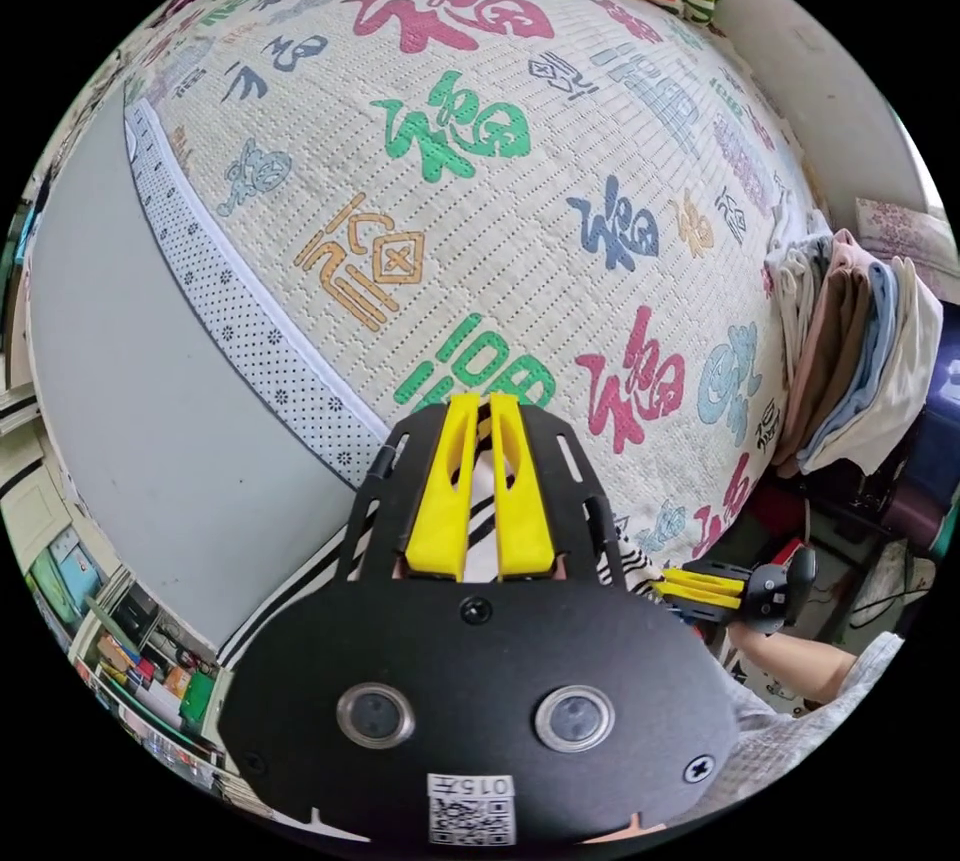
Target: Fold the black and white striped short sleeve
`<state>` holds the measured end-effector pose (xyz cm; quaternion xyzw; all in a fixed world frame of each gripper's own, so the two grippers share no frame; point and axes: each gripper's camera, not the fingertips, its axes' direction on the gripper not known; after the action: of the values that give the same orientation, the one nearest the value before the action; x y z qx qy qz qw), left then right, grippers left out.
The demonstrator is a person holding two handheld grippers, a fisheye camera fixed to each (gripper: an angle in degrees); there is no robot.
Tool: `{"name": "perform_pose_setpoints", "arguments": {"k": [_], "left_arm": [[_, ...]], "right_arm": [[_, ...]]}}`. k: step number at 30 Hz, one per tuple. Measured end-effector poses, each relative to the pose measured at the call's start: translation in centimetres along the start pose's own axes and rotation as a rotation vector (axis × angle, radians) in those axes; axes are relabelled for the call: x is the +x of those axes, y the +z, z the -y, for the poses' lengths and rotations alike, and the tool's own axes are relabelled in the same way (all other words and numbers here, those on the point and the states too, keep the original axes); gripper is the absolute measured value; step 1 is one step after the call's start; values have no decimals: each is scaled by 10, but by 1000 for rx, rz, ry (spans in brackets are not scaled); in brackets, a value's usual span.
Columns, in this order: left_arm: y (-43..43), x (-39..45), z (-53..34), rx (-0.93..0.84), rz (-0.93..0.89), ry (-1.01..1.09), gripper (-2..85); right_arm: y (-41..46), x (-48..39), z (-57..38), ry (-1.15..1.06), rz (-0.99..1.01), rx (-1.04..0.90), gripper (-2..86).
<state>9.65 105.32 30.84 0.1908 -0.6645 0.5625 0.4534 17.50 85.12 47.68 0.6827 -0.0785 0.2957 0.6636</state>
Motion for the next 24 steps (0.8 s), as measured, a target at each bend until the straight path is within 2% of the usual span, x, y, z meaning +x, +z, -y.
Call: {"name": "perform_pose_setpoints", "arguments": {"k": [2, 8, 10, 14, 19, 23, 24], "left_arm": [[-10, 2, -6, 36, -24, 19, 11], [-50, -12, -29, 246, -288, 37, 5], [-62, -27, -50, 336, -418, 44, 4], [-71, -63, -109, 459, -507, 62, 4], [-59, -148, -253, 607, -463, -30, 5], [-13, -221, -354, 580, -408, -225, 8], [10, -242, -383, 534, -348, -295, 10]], "right_arm": [[-13, 2, -7, 16, -2, 28, 15], [-90, 3, -33, 78, -89, 211, 10], [-120, -10, -43, 34, -164, 269, 10], [-136, -60, -59, -134, -182, 277, 10], [-69, -176, -89, -469, -64, 71, 9], [10, -239, -103, -610, -26, -54, 9], [42, -254, -105, -647, -24, -102, 9]]}}
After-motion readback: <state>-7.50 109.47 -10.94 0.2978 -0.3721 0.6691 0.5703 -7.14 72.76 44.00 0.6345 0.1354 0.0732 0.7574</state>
